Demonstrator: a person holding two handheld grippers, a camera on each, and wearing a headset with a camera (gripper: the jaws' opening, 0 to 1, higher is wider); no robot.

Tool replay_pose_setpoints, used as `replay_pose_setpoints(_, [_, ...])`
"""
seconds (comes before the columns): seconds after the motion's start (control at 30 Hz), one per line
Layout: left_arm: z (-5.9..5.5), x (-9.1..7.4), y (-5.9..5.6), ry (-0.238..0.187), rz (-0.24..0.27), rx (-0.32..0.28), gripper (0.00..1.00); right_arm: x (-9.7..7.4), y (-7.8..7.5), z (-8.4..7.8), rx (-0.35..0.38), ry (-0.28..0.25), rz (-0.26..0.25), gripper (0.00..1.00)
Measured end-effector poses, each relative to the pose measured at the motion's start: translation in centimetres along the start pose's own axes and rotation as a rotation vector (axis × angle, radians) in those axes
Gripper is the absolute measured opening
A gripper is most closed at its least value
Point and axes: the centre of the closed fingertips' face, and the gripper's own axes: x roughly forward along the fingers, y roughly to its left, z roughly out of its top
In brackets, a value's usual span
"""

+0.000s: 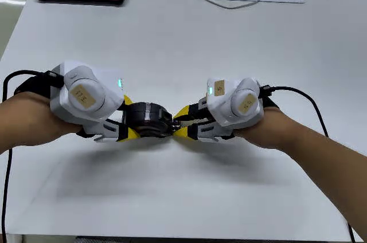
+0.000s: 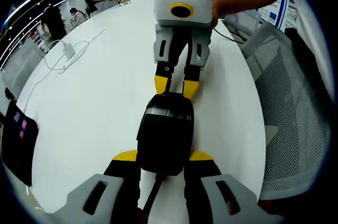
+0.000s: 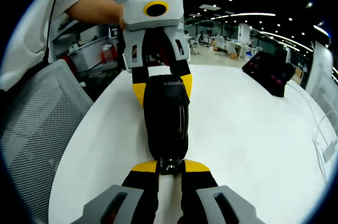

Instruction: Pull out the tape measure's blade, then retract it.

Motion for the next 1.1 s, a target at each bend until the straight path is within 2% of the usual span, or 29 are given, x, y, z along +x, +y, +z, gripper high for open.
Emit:
replay_pose_setpoints(0.5, [-0.02,-0.02,0.03,-0.009,-0.001,0.012,0.26,-0.01,0.14,-0.08,-0.037,0.011,-0.008,0.11])
replay_pose_setpoints(1.1, [-0.02,-0.01,0.02,-0.002,-0.001,0.017,0.26,-0.46,0.16,-0.44,-0.033,0.021,-0.013,0.11])
